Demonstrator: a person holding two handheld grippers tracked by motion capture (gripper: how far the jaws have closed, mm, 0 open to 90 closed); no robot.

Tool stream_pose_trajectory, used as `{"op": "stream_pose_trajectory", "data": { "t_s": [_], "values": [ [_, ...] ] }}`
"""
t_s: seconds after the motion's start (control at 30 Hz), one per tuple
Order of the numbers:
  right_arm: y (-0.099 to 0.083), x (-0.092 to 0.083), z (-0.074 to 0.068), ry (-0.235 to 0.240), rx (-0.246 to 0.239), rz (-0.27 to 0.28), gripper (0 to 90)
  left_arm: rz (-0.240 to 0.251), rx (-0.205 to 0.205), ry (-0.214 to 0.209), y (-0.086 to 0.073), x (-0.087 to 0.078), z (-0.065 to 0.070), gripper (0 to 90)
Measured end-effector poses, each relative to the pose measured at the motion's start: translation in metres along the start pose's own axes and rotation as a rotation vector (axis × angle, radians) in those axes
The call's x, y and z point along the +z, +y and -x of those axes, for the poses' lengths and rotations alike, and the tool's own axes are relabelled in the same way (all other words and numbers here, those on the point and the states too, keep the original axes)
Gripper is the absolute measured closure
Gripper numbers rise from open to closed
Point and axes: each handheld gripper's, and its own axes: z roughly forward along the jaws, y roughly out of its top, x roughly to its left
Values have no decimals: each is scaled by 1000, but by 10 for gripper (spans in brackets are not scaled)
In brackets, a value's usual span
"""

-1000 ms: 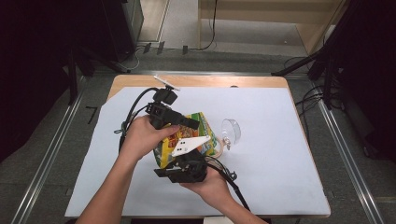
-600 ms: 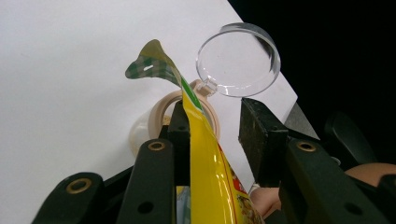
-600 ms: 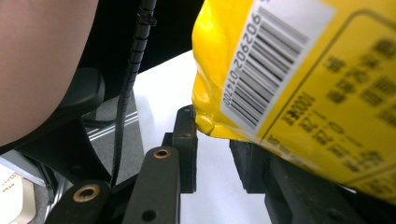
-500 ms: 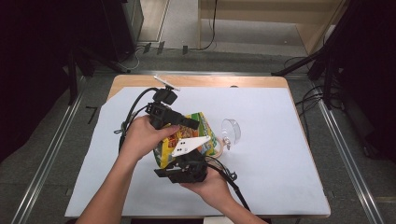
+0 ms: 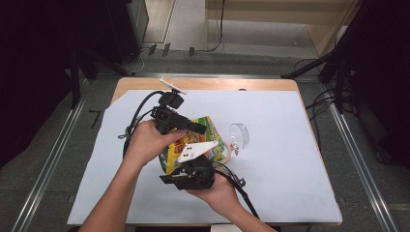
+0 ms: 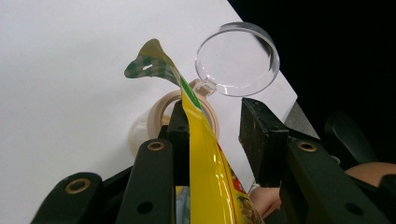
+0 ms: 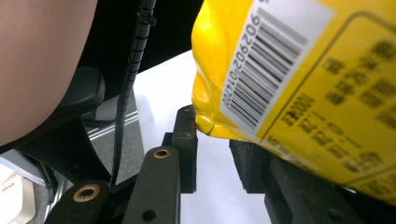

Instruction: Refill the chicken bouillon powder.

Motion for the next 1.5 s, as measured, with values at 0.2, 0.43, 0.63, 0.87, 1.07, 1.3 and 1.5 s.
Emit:
{"op": "stream_pose_trajectory", "data": {
  "t_s": [0.2,0.43,0.63,0.87,1.07,1.3,1.5],
  "values": [
    [0,0,0,-1,3,-1,734,-1,0,1,0,0,0,667],
    [0,0,0,0,3,-1,733,-1,0,3,0,0,1,667],
    [0,0,-1,2,3,3,735,-5,21,15,0,0,6,665],
    [-1,0,-1,1,-7,8,735,-8,21,22,-1,0,8,664],
    [-1,0,-1,2,-6,8,735,-9,20,25,-1,0,8,663],
    [-1,0,-2,2,-7,8,734,-10,20,25,-1,0,8,662],
    [-2,0,-1,-3,-12,7,732,-23,22,26,-1,1,8,659]
  ]
}}
